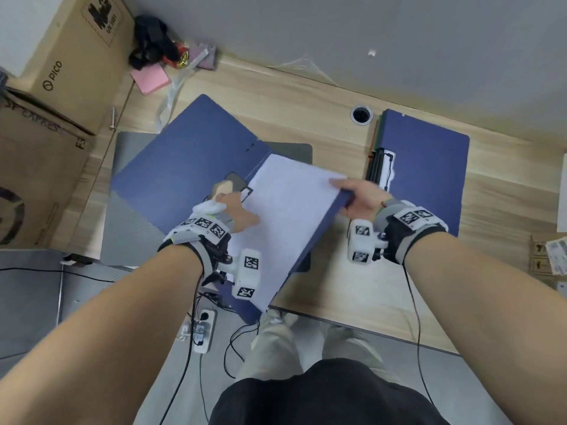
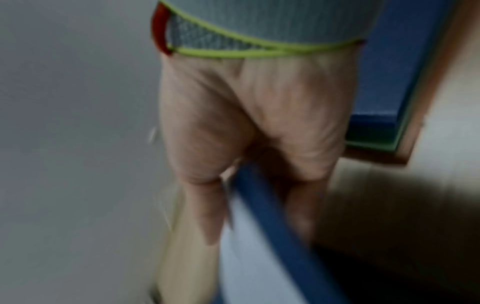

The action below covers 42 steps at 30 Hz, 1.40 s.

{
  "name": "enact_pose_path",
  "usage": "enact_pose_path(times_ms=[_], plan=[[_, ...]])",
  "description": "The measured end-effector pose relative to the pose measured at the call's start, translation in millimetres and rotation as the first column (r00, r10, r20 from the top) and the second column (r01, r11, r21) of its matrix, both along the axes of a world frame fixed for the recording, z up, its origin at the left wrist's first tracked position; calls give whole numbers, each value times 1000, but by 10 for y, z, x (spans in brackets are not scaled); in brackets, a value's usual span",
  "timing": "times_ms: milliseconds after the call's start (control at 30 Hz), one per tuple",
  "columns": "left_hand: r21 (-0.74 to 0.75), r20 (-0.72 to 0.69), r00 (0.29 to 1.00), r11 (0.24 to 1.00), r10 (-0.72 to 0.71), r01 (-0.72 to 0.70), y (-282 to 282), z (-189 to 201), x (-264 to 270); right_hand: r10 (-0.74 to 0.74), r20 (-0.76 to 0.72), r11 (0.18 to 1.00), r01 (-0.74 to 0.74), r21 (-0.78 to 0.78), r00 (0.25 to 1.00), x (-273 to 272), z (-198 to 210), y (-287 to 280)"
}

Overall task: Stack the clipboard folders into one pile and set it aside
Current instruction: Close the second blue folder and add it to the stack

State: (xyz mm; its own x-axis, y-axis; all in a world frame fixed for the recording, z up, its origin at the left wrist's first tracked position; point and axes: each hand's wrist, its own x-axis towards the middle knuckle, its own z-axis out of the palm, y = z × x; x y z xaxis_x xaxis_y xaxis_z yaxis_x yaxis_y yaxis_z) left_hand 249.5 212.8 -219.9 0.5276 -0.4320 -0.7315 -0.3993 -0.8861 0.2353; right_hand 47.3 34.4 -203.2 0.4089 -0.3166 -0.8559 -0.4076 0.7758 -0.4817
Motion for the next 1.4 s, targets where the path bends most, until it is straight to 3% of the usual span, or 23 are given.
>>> enact_pose_path(times_ms=[33,67,167,233,300,400,467,600,800,900,1033,1133,1233,1300,1400], plan=[[-45,-44,998,997,53,-55,-33,28,2,-101,57,995,100,28,993,3,124,3],[-83,-94,991,991,95,-103,-72,48,-7,-107,128,994,105,27,986,0,93,-33],[-142,-261,953,970,157,-199,-215,135,-102,141,17,980,-137,-145,990,120,254,131],[-176,-278,945,959,170,-224,-278,146,-140,194,-74,943,-207,-261,978,162,289,103],[-218,-143,973,954,179,-208,-245,143,-99,176,-87,929,-195,-316,981,101,363,-64],[-98,201,969,987,145,-127,-57,151,104,189,-140,907,-227,-354,972,-181,440,-457],[-33,275,943,982,189,-187,79,117,270,166,-196,901,-229,-368,966,-416,491,-681],[143,278,954,977,113,-158,197,18,430,163,-273,902,-256,-348,948,-771,485,-884],[44,114,963,967,244,-250,51,-376,535,161,-414,911,-296,-288,896,-1003,207,-894],[-36,123,963,971,238,-236,-152,41,418,95,-399,921,-233,-312,912,-987,212,-850],[-283,143,983,957,115,-71,-562,661,190,45,-303,929,-152,-338,952,-901,336,-834],[-386,121,992,919,-33,77,-870,1026,-55,81,-219,920,-158,-359,972,-820,430,-829],[-520,-78,989,851,-126,68,-1199,1277,-469,85,-177,916,-147,-374,980,-842,508,-849],[-541,-104,964,828,-243,150,-1384,1261,-735,24,-150,931,-76,-357,988,-893,523,-863],[-380,-67,910,854,-409,356,-1473,889,-921,-90,-90,976,70,-208,992,-984,445,-866]])
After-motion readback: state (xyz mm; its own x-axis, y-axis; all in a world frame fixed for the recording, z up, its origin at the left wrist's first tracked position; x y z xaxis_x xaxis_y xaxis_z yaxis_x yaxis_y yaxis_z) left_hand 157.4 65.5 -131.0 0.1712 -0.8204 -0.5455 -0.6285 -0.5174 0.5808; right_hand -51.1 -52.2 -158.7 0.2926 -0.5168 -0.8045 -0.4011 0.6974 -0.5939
